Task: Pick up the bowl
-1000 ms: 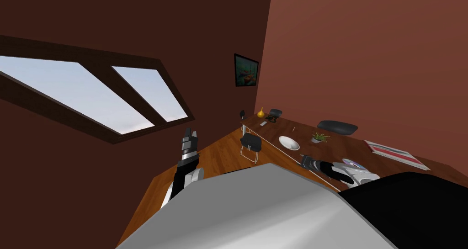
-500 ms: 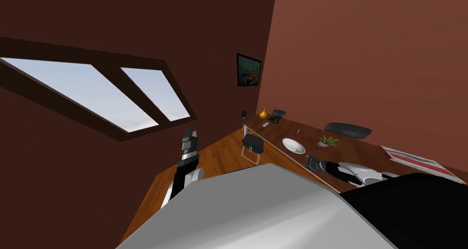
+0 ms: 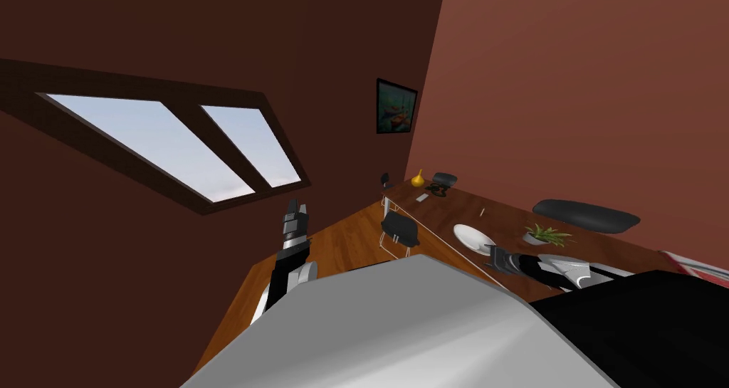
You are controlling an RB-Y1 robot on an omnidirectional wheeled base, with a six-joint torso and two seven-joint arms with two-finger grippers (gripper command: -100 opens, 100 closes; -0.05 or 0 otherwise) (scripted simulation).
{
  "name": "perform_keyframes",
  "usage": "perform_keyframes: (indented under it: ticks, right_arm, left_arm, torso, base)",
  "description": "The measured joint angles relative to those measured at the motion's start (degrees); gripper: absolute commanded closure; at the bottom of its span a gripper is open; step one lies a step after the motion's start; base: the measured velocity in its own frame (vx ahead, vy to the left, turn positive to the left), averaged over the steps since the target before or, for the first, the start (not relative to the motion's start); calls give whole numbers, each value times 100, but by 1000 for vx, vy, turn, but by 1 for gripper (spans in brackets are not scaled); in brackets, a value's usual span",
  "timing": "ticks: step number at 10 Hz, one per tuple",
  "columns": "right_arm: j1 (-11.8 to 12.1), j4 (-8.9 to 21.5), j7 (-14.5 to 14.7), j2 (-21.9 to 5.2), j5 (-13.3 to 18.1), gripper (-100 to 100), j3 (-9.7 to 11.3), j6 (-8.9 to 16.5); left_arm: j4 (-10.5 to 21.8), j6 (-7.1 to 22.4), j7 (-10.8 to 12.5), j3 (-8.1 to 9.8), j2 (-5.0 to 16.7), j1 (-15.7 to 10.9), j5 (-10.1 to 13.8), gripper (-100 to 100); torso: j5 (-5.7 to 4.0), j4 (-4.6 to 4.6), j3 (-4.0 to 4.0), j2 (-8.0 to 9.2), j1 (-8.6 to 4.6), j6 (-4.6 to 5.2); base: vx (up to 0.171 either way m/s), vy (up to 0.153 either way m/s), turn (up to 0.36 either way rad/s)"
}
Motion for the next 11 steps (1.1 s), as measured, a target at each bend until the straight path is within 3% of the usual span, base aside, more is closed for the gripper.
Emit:
perform_keyframes:
  ticks: [3, 4, 5, 6, 7, 8, 10, 11]
  right_arm:
    - [-72, 179, 60, 43, 53, -100, 35, -40]
    - [2, 39, 27, 16, 98, -100, 85, 9]
    - [-109, 230, 96, 95, 125, -100, 92, -55]
    - [-125, 264, 125, 106, 127, 0, 91, -85]
    - [-124, 260, 122, 104, 127, -100, 91, -82]
    - [-281, 507, 212, 276, 145, -100, 89, -92]
    - [-49, 39, 81, 271, 131, -100, 93, 231]
    - [-88, 83, 87, 325, 137, -100, 97, 282]
  left_arm:
    - [0, 0, 0, 0, 0, 0, 0, 0]
    - [0, 0, 0, 0, 0, 0, 0, 0]
    - [0, 0, 0, 0, 0, 0, 0, 0]
    - [0, 0, 0, 0, 0, 0, 0, 0]
    - [0, 0, 0, 0, 0, 0, 0, 0]
    - [0, 0, 0, 0, 0, 0, 0, 0]
    - [0, 0, 0, 1, 1, 0, 0, 0]
    - [0, 0, 0, 1, 1, 0, 0, 0]
  torso:
    - [-1, 3, 7, 11, -3, 1]
    - [-2, 1, 0, -2, -5, -1]
    - [-3, -1, -2, -4, -7, 1]
    - [-2, 1, 3, 6, -6, 3]
    - [-1, 3, 8, 14, -4, 3]
    - [-5, 3, 8, 14, -20, 0]
    - [-8, 5, 12, 21, -31, 3]
    - [-7, 4, 11, 20, -27, 3]
  base:
    - [28, -1, 60]
    - [59, -11, 44]
    - [21, -4, 3]
    - [0, 0, 0]
    - [6, -51, 59]
    - [-1, -63, 54]
    - [-4, -65, 29]
    - [-1, -22, -1]
